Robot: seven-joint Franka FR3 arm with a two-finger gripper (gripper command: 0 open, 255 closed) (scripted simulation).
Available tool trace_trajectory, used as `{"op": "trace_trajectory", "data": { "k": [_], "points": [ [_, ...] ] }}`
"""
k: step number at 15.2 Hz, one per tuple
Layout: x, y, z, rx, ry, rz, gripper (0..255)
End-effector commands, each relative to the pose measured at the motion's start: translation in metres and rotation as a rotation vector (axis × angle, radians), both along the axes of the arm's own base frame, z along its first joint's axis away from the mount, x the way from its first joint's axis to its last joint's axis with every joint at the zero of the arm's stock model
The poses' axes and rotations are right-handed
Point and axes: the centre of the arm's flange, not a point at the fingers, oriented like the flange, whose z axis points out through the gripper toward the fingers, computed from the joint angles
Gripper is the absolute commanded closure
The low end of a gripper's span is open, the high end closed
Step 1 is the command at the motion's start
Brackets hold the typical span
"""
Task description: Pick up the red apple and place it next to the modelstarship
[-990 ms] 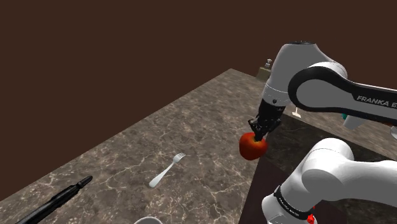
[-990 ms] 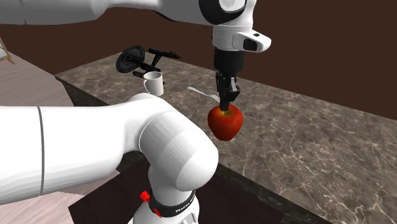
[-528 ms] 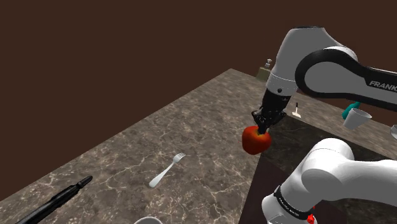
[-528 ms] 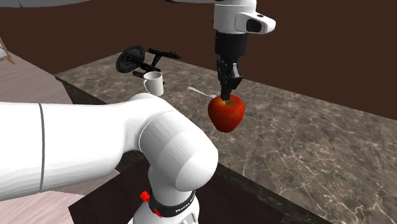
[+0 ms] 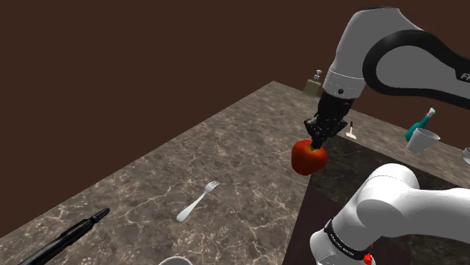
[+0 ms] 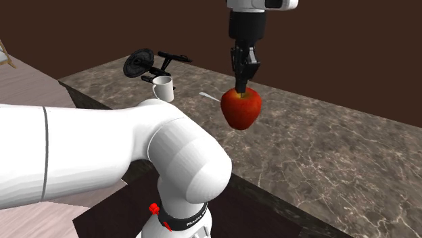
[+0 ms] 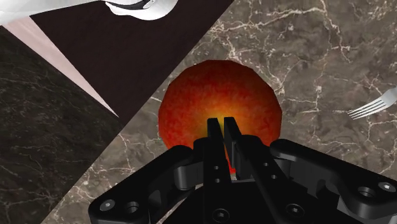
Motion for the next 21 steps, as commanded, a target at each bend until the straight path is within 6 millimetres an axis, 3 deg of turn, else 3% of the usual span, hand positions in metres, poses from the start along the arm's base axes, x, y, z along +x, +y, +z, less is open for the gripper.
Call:
{"op": "trace_trajectory", "data": {
  "k": [1,15,21],
  "points": [
    [0.001,0.000,0.011,0.000,0.000,0.000,255],
    [0.001,0.000,0.082,0.000,0.000,0.000,255],
    [-0.012,0.078,0.082,0.000,0.000,0.000,255]
  ]
}}
